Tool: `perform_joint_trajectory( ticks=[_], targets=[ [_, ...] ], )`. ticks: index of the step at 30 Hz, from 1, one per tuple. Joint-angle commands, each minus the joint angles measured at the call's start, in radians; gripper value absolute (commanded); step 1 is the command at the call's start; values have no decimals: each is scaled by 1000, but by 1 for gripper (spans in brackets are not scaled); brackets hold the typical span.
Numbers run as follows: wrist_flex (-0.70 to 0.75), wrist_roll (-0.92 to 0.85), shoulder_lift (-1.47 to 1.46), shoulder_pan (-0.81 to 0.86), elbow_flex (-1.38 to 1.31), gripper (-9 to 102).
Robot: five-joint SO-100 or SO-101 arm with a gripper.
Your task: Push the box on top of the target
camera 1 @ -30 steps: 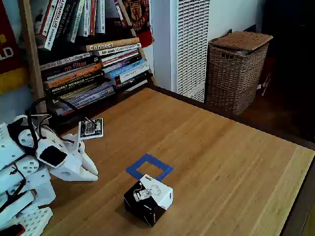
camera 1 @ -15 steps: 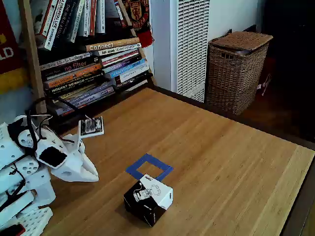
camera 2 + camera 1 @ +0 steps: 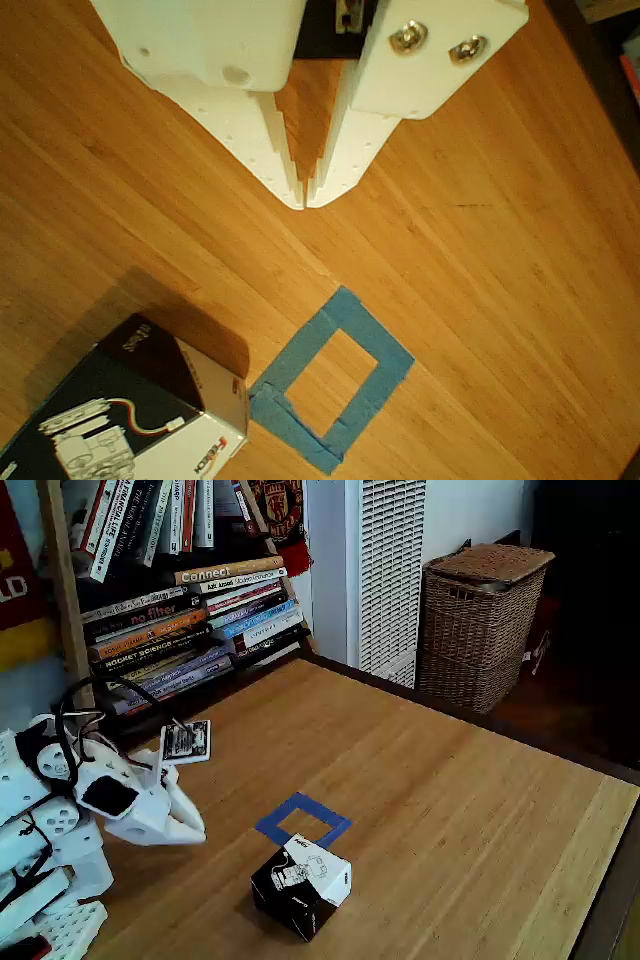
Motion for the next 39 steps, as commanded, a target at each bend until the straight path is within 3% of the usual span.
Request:
perform_joint_trajectory(
  ticks=[1,11,19,34,39],
  targets=[
    [-23,17,14,-3,114,0],
    [-87,8,14,5,54,0],
    [-17,-60,0,41,-35,0],
    [66,-201,-532,126,-497,0],
    [75,-344,-759,152,-630,0]
  ],
)
